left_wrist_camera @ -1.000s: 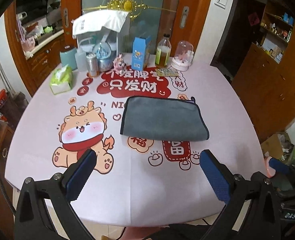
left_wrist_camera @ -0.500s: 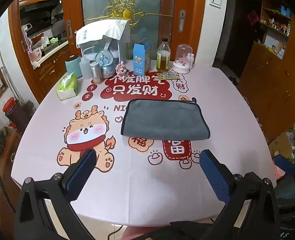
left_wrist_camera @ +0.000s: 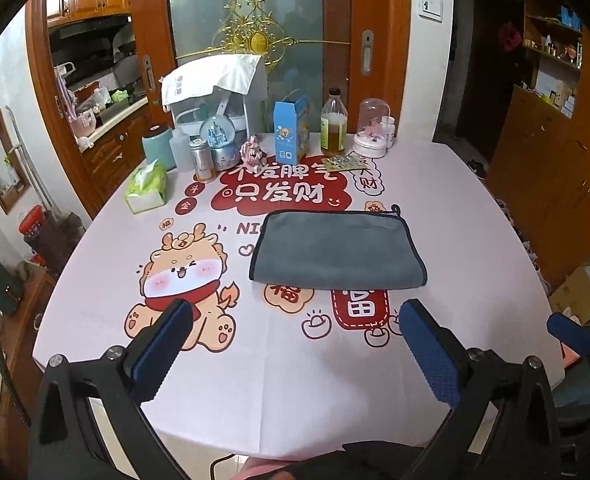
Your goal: Fold towel
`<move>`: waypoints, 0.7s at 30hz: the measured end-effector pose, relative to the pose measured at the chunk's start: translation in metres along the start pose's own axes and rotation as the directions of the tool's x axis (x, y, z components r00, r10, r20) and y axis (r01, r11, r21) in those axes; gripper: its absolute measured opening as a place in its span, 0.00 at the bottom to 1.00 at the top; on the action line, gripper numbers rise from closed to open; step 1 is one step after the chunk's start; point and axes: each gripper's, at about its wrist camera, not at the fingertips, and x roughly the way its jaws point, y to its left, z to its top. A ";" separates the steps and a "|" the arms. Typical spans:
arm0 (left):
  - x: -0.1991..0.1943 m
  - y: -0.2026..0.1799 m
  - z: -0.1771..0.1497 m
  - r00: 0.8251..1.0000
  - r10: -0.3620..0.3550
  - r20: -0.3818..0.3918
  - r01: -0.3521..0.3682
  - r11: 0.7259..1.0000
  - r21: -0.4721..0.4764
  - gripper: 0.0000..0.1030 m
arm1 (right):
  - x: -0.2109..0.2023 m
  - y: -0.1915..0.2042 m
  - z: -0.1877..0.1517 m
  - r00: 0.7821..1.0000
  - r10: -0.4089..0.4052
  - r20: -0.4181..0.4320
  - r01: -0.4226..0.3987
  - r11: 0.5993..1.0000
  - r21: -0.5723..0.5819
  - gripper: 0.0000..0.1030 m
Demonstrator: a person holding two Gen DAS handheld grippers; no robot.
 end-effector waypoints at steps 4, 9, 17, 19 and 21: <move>-0.001 0.001 0.003 1.000 0.019 0.004 -0.019 1.000 -0.001 0.99 | 0.002 0.001 0.003 1.000 0.011 0.007 -0.011 1.000 -0.002 1.00; -0.001 0.004 0.005 1.000 0.031 0.004 -0.031 1.000 0.001 0.99 | 0.006 0.003 0.006 1.000 0.023 0.006 -0.023 1.000 -0.005 1.00; 0.001 0.006 0.007 1.000 0.026 0.002 -0.026 1.000 0.002 0.99 | 0.010 0.005 0.010 1.000 0.023 -0.002 -0.023 1.000 -0.009 1.00; 0.001 0.007 0.007 1.000 0.026 0.001 -0.026 1.000 0.002 0.99 | 0.012 0.006 0.010 1.000 0.021 -0.007 -0.021 1.000 -0.009 1.00; 0.001 0.007 0.007 1.000 0.026 0.001 -0.026 1.000 0.002 0.99 | 0.013 0.006 0.011 1.000 0.020 -0.007 -0.020 1.000 -0.009 1.00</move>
